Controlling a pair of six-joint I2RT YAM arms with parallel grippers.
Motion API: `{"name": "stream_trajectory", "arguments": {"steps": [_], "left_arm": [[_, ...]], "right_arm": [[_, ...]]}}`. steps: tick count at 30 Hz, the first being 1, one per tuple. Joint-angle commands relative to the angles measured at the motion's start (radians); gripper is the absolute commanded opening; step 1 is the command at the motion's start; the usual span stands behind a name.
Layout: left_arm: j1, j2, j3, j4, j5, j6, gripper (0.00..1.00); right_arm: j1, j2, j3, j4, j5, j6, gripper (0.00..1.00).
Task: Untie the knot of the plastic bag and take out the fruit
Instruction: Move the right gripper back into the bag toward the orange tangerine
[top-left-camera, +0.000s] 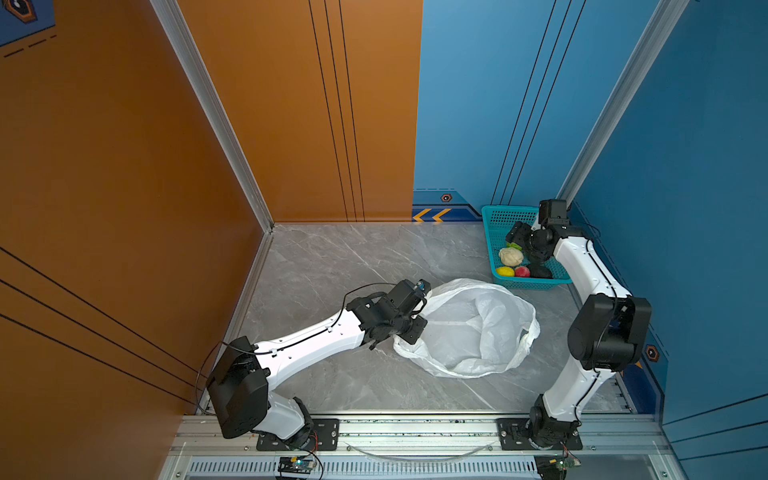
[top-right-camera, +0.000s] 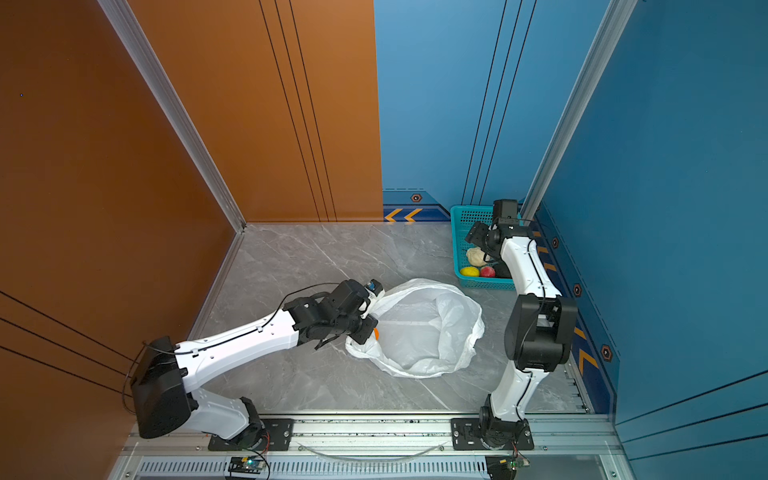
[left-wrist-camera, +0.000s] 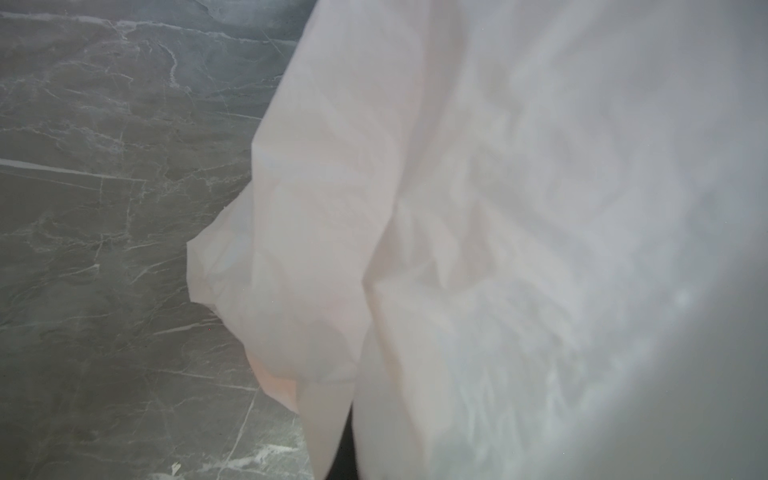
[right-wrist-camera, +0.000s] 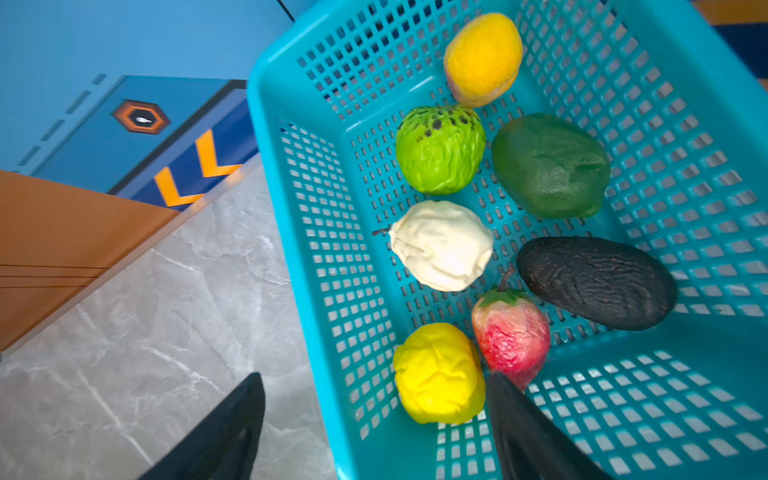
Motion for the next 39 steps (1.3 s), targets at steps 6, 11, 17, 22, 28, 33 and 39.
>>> {"name": "stream_trajectory", "arguments": {"steps": [6,11,17,22,28,33,39], "left_arm": [[-0.002,-0.033,-0.016,0.014,0.013,0.019,0.0],[0.0,-0.04,-0.03,0.018,0.012,0.03,0.0],[0.014,-0.053,-0.044,0.021,0.016,0.043,0.0],[0.026,-0.065,-0.049,0.025,0.024,0.055,0.0],[0.031,-0.067,-0.059,0.065,0.035,0.081,0.0],[0.031,-0.076,-0.105,0.128,0.039,0.092,0.0],[0.021,-0.107,-0.149,0.14,0.053,0.127,0.0]], "right_arm": [[0.105,-0.27,-0.006,-0.211,-0.176,-0.052,0.84],[0.279,-0.461,-0.017,-0.341,-0.196,-0.051,0.86],[0.549,-0.629,-0.117,-0.382,-0.122,0.053,0.85],[0.795,-0.726,-0.24,-0.346,0.027,0.163,0.85],[1.034,-0.722,-0.413,-0.276,0.219,0.215,0.84],[1.1,-0.674,-0.611,-0.178,0.311,0.222,0.84],[1.102,-0.629,-0.806,0.002,0.391,0.249,0.83]]}}
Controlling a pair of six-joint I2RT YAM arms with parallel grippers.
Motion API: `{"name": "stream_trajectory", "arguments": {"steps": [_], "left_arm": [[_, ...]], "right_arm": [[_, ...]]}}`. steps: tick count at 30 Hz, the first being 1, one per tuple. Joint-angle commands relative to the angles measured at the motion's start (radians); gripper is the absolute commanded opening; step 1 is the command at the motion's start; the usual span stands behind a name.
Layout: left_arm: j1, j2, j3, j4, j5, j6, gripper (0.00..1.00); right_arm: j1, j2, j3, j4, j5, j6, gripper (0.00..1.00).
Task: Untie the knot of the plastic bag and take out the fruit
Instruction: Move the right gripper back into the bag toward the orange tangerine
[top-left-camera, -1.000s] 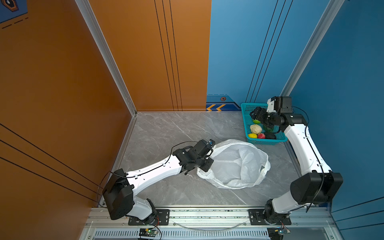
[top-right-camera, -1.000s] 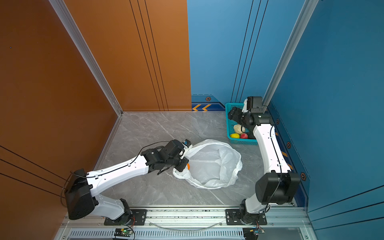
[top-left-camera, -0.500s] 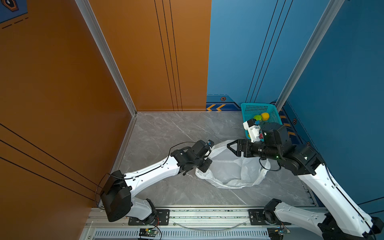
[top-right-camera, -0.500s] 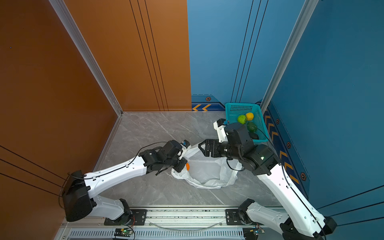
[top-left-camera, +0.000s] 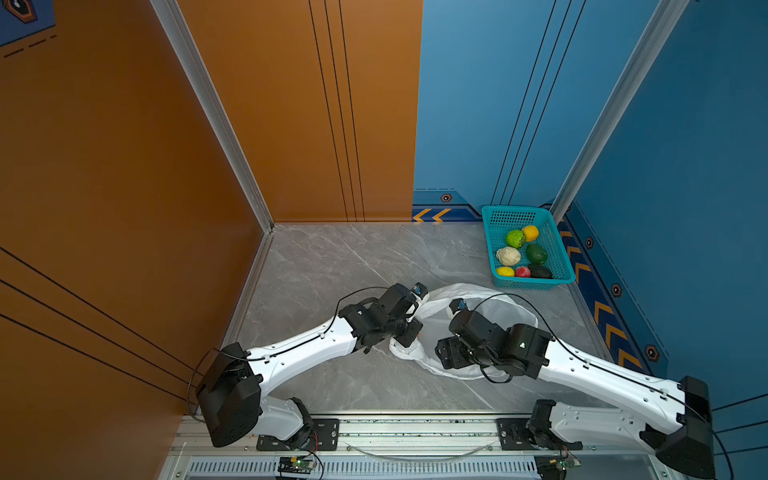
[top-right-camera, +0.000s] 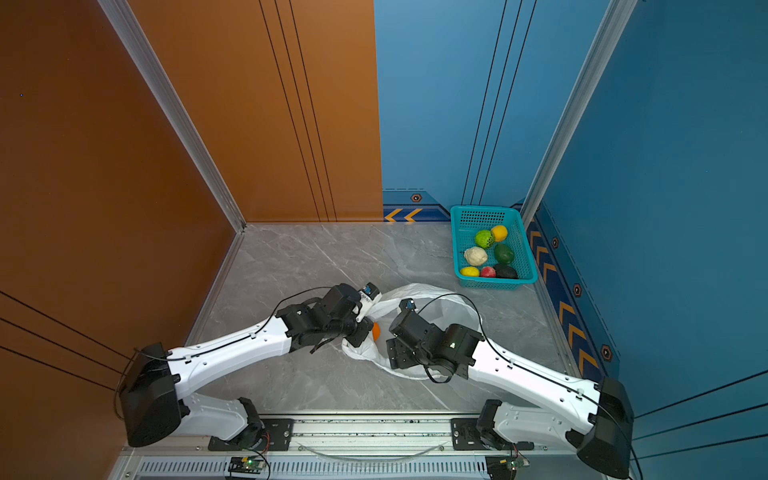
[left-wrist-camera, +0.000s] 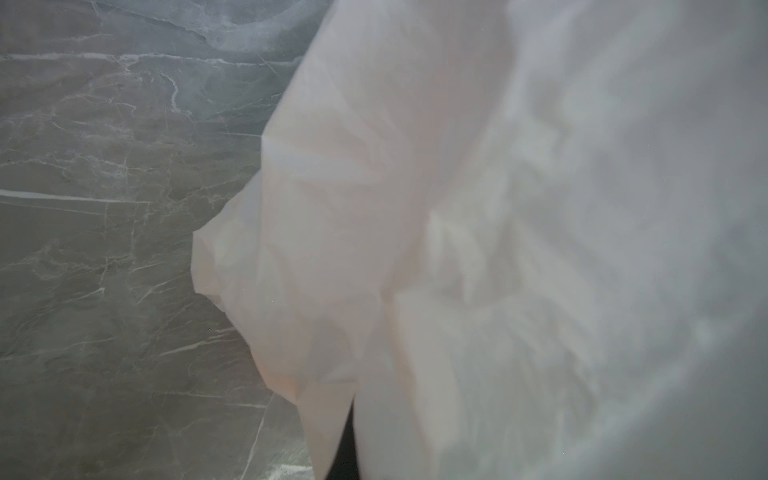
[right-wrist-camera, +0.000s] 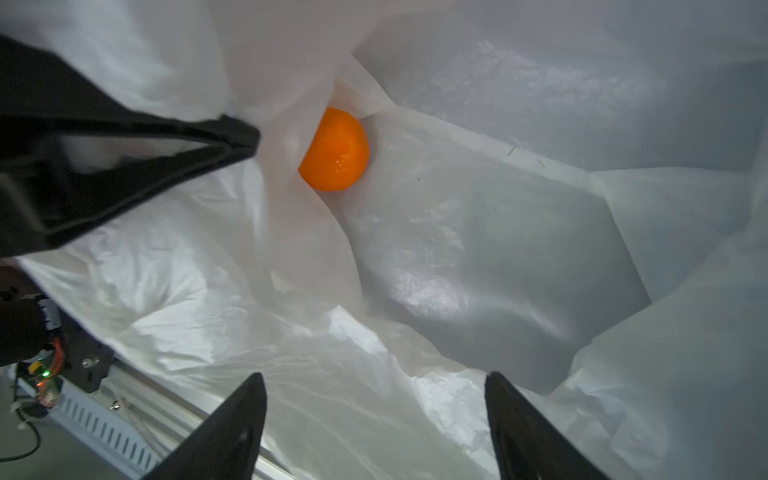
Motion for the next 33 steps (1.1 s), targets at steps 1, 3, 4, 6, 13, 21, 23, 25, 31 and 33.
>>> {"name": "stream_trajectory", "arguments": {"steps": [1,3,4,6,13,21,23,25,31,33], "left_arm": [[-0.003,-0.038,-0.027,0.02,0.027,0.049,0.0],[-0.008,-0.044,-0.037,0.019,0.031,0.06,0.0],[-0.01,-0.046,-0.04,0.016,0.031,0.061,0.0],[-0.01,-0.049,-0.045,-0.001,0.023,0.056,0.0],[-0.027,-0.07,-0.071,-0.101,-0.065,-0.021,0.0],[-0.07,-0.077,-0.08,-0.202,-0.205,-0.071,0.0],[-0.073,-0.075,-0.073,-0.2,-0.205,-0.071,0.0],[-0.074,-0.066,-0.057,-0.189,-0.205,-0.061,0.0],[-0.075,-0.012,0.017,-0.06,-0.165,-0.006,0.0],[-0.079,0.008,0.036,0.005,-0.139,0.004,0.0]], "right_arm": [[0.0,0.024,-0.077,0.149,0.107,0.036,0.82],[-0.006,0.053,-0.111,0.19,0.121,0.043,0.83],[-0.008,0.064,-0.121,0.203,0.125,0.049,0.83],[-0.013,0.091,-0.138,0.218,0.132,0.061,0.83],[-0.017,0.105,-0.199,0.19,0.159,0.148,0.83],[-0.017,0.106,-0.254,0.108,0.22,0.238,0.84],[-0.023,0.084,-0.274,0.075,0.264,0.264,0.84],[-0.039,0.048,-0.291,0.041,0.302,0.278,0.84],[-0.176,-0.144,-0.319,-0.145,0.425,0.285,0.84],[-0.243,-0.229,-0.326,-0.2,0.449,0.268,0.84]]}}
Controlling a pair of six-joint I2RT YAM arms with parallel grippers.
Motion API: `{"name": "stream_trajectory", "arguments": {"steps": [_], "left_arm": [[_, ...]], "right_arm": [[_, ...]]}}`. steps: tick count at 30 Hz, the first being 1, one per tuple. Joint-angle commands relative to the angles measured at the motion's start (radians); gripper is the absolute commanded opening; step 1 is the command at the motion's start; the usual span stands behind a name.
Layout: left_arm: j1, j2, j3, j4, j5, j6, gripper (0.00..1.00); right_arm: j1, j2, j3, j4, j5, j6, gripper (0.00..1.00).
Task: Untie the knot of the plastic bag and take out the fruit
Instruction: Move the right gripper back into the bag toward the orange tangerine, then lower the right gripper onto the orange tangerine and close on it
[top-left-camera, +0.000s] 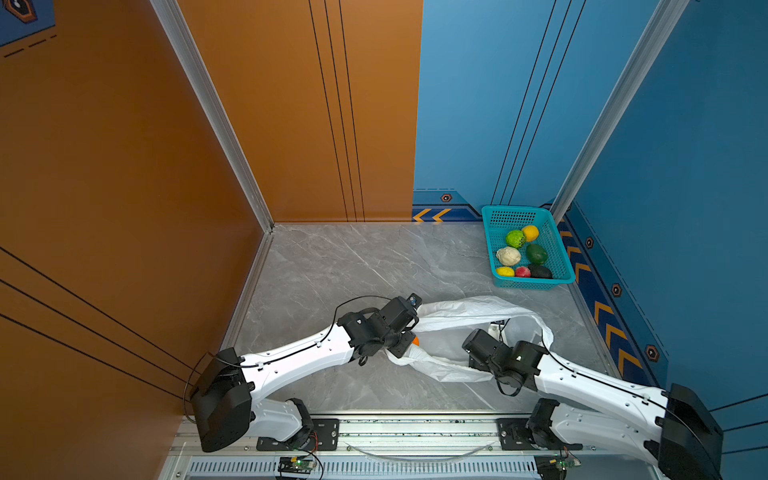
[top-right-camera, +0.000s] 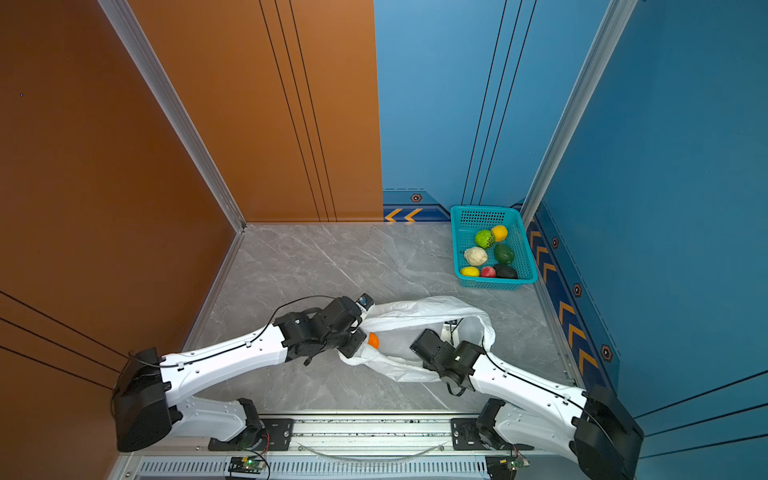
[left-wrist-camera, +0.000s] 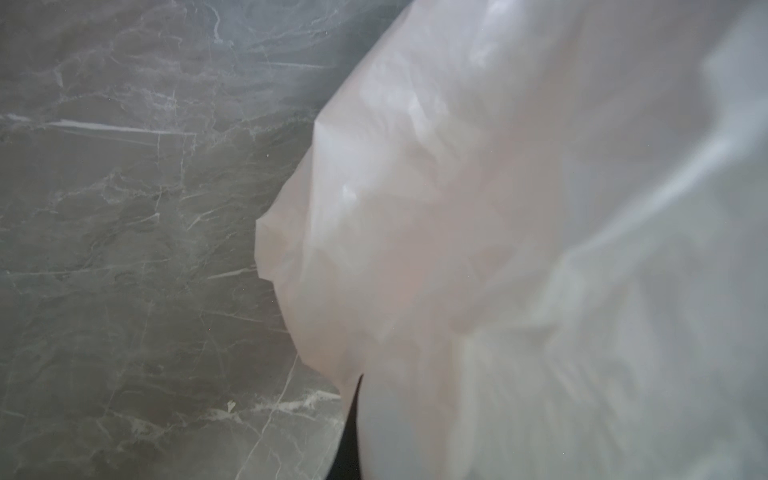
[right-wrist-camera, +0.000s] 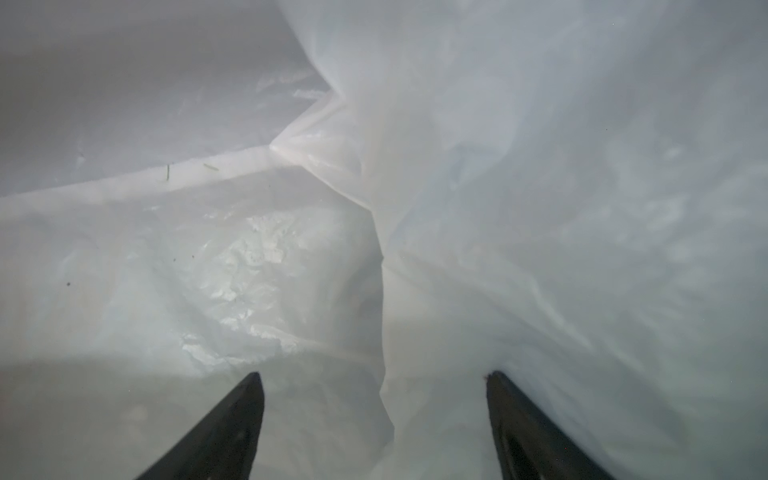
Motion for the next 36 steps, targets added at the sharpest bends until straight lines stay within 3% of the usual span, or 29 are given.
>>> {"name": "stream_trajectory", "arguments": {"steps": [1,6,11,15,23,30,36], "left_arm": [[-0.012,0.034,0.057,0.122,0.04,0.037,0.0],[-0.039,0.066,0.1,0.207,0.115,0.029,0.0],[-0.07,0.087,0.04,0.222,0.161,-0.011,0.0],[-0.073,0.062,-0.069,0.293,0.16,-0.058,0.0],[-0.075,0.021,-0.111,0.271,0.14,-0.088,0.0],[-0.076,0.025,-0.096,0.222,0.118,-0.098,0.0],[-0.071,0.01,-0.034,0.154,0.099,-0.109,0.0]], "right_arm": [[-0.092,-0.124,-0.028,-0.164,0.096,0.013,0.82],[-0.118,-0.204,-0.038,-0.102,0.002,-0.051,0.81],[-0.025,-0.209,-0.051,0.133,-0.151,-0.107,0.85],[0.025,-0.142,-0.056,0.259,-0.201,-0.12,0.86],[0.097,0.046,-0.001,0.361,-0.248,-0.148,0.9],[0.093,0.193,0.062,0.411,-0.33,-0.191,0.94],[0.014,0.189,-0.009,0.529,-0.44,-0.173,0.95]]}}
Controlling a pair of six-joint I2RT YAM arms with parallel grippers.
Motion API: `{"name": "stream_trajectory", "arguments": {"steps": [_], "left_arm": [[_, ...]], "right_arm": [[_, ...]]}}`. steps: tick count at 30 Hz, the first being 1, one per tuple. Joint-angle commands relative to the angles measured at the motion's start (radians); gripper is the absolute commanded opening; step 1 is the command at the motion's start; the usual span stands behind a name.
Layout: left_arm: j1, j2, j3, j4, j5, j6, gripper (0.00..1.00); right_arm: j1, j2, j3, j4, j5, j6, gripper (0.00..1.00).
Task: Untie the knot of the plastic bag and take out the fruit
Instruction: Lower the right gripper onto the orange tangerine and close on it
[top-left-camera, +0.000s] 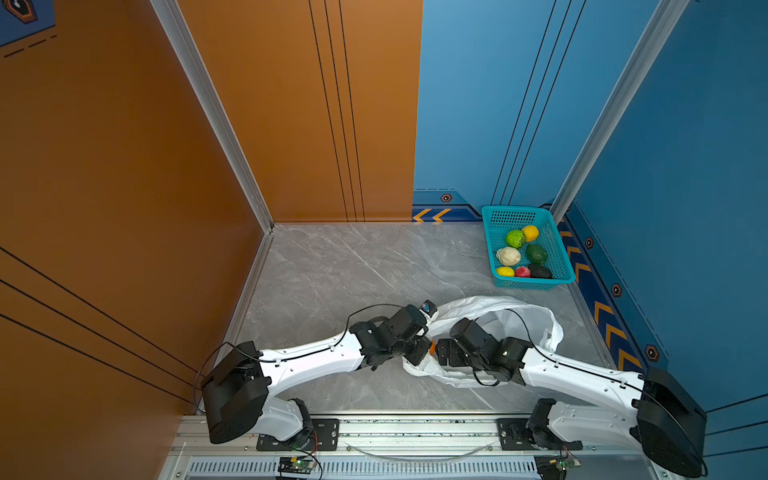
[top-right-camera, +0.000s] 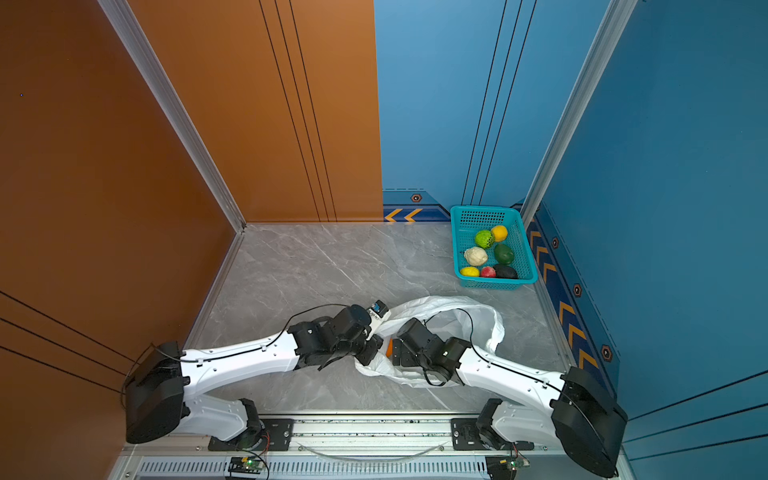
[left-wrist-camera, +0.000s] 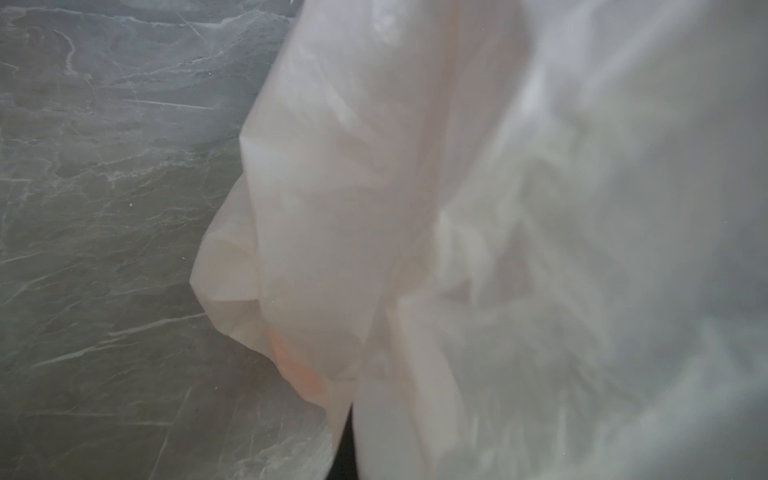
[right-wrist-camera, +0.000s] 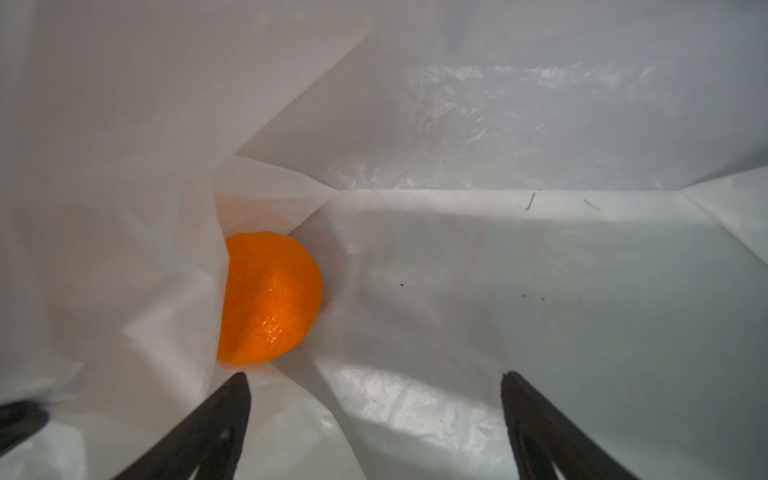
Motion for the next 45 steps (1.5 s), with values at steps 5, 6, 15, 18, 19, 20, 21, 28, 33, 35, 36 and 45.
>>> {"name": "stream_trajectory", "arguments": {"steps": [5,6,15,18,19,20,21,28,33,35,36,45], "left_arm": [[0.005,-0.033,0.02,-0.09,-0.034,-0.029,0.0],[0.007,-0.033,0.013,-0.089,-0.033,-0.03,0.0],[0.021,-0.022,0.048,-0.05,-0.029,0.029,0.0],[0.029,-0.019,0.052,-0.045,-0.02,0.049,0.0],[0.03,-0.02,0.05,-0.041,-0.017,0.055,0.0],[0.031,-0.021,0.051,-0.039,-0.015,0.058,0.0],[0.033,-0.021,0.05,-0.033,-0.011,0.062,0.0],[0.045,-0.002,0.051,-0.006,0.015,0.072,0.0],[0.053,-0.007,0.032,0.006,0.039,0.063,0.0],[0.053,-0.013,0.022,0.008,0.047,0.059,0.0],[0.054,-0.016,0.018,0.005,0.049,0.055,0.0],[0.058,-0.091,-0.036,-0.082,0.061,0.016,0.0]], "right_arm": [[-0.103,-0.007,-0.068,0.187,-0.212,-0.008,0.98],[-0.105,0.009,-0.06,0.194,-0.233,-0.01,0.99],[-0.102,0.177,0.007,0.263,-0.382,-0.038,1.0],[-0.1,0.199,0.017,0.295,-0.42,-0.04,1.0],[-0.098,0.205,0.019,0.309,-0.435,-0.039,1.0],[-0.098,0.209,0.021,0.317,-0.442,-0.036,1.0],[-0.097,0.216,0.025,0.327,-0.452,-0.037,1.0],[-0.076,0.332,0.107,0.275,-0.458,-0.051,1.0],[-0.059,0.404,0.193,0.161,-0.377,-0.05,1.0],[-0.059,0.429,0.232,0.115,-0.347,-0.049,1.0],[-0.058,0.442,0.255,0.088,-0.325,-0.047,1.0],[-0.062,0.5,0.351,-0.049,-0.17,0.036,1.0]]}}
